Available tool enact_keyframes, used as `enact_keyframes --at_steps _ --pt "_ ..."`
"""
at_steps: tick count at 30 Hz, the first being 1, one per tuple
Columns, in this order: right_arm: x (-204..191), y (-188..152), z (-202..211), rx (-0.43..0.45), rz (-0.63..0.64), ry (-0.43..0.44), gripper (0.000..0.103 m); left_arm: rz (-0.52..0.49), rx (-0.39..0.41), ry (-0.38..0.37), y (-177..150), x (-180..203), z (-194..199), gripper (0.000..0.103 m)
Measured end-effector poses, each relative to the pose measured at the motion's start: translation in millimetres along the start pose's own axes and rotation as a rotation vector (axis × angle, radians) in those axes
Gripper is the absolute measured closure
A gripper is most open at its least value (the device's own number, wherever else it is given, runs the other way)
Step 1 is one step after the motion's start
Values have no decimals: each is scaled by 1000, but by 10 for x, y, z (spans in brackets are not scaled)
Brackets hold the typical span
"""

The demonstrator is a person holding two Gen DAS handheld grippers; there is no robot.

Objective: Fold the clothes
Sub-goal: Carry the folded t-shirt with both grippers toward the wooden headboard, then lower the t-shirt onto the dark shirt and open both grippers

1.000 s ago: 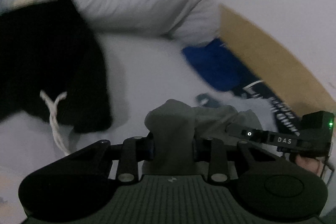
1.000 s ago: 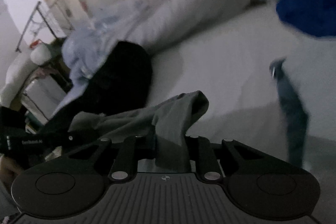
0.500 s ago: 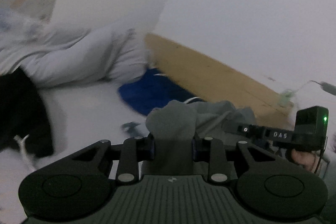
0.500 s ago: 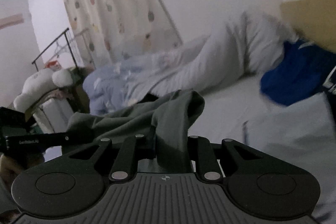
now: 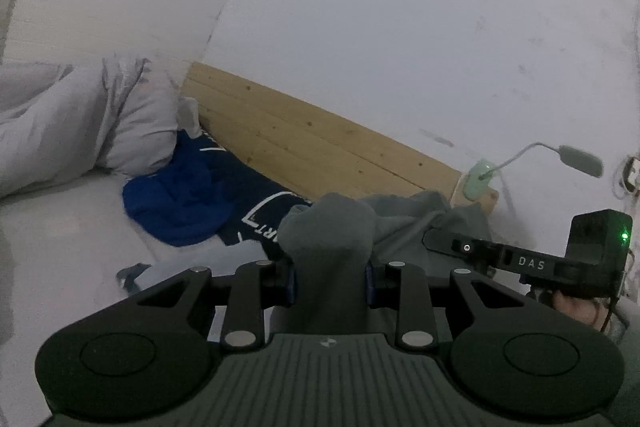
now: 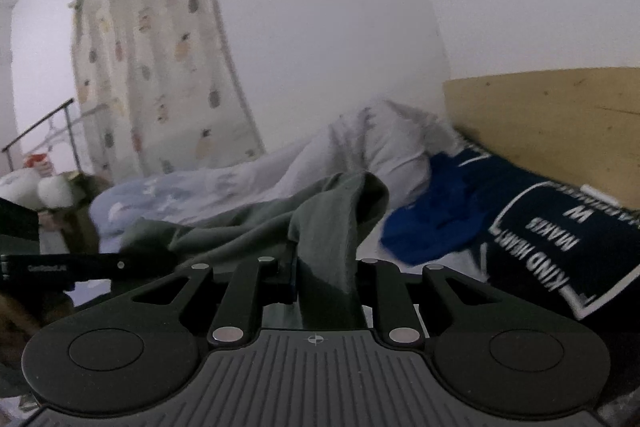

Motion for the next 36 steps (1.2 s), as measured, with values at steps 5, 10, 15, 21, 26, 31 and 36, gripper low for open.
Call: enact_keyframes --at_steps 5,10,15,21,26,31,36 --pt "263 189 -462 -20 12 -7 83 34 -9 33 92 -299 -399 72" --pt "505 129 -1232 -117 -12 30 83 75 -52 115 -127 -861 -798 72" --pt "688 -118 -2077 -199 -14 -7 83 133 -100 176 -357 -1636 -1288 72" --pt "856 -362 -2976 -251 -4 -72 86 148 -142 284 -506 -2324 -1706 72" --pt "992 -582 -3570 -305 9 -140 92 179 -172 344 -687 -2699 -1970 71" --pt "1038 -802 -3786 -322 77 -237 86 191 -143 375 -755 -2850 -1816 19" --pt "1033 -693 -3613 -174 256 -447 58 200 -107 402 -691 -2882 -1500 16"
Point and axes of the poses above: each gripper's, at about its wrist camera, not at the fingertips, and z roughly against the way its jaws point, x to its right, y to its top, the point moved 9 cm from there along -z, roughly the way its jaws point, and after that the axes turned 12 degrees about -y, right-handed, at the moved point
